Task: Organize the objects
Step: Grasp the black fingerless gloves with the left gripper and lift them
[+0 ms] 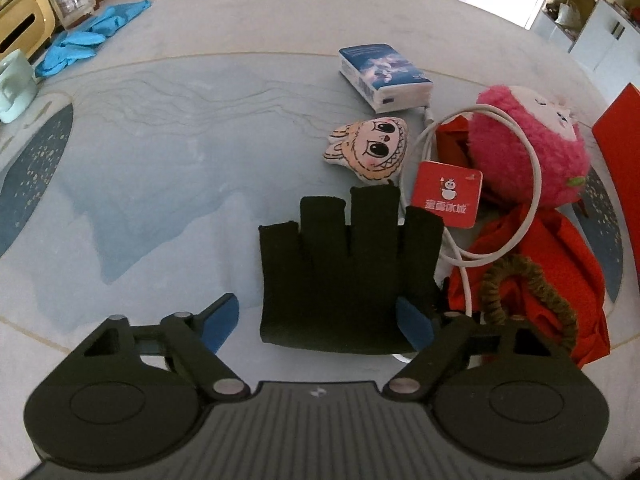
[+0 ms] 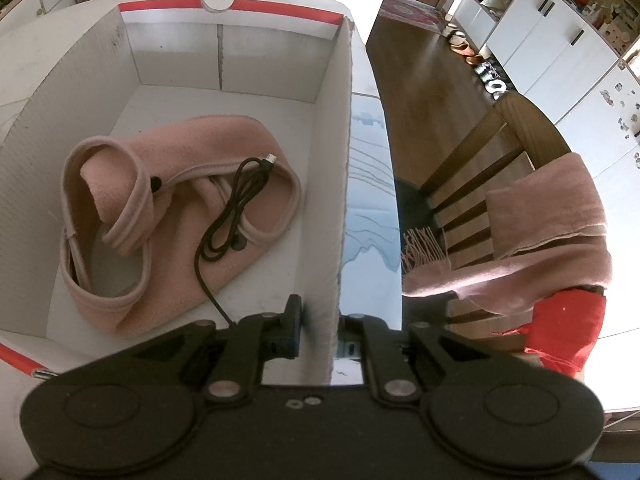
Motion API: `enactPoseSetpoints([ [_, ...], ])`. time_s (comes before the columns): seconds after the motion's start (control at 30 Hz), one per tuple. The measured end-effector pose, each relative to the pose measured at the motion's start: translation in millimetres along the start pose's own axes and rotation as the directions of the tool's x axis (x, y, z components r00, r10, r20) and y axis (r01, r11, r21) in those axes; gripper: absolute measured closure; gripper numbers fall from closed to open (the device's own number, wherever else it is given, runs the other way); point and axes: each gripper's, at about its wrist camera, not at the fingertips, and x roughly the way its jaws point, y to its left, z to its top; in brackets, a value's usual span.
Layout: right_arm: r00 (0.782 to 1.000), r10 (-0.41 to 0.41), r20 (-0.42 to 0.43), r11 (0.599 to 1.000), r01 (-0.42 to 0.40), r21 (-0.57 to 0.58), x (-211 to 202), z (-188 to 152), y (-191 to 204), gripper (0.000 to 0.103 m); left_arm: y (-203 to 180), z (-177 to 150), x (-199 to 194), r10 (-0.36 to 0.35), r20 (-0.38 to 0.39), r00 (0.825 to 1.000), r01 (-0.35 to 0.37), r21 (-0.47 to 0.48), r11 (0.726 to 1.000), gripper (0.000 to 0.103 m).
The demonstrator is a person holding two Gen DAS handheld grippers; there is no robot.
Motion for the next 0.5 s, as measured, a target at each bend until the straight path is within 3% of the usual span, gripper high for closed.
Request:
enactPoseSetpoints([
  [0.17,1.000,0.000,0.001,1.000,0.000,0.000,0,0,0,0.093,-11,2,-6,-0.013,0.000,1.000,0.013,0.026,1.000,0.059],
  [0.23,1.000,0.000,0.001,1.000,0.000,0.000,0,0,0,0.093,-15,3,-11,0.001,0.007,1.000,-0.002,0.044,0.999,0.082],
  [0.33,1.000,-0.002,0.003,1.000,0.002,-0.003,0,0,1,0.093,-14,5,-16,0.023,0.007,1.000,-0.024,0.035,0.999,0.093],
  [0.5,1.000,-0.005,0.007,1.000,0.005,-0.006,0,-3,0,0.093,-4,7,-33,0.001,0.020,1.000,-0.001,-0.003,1.000,0.095],
])
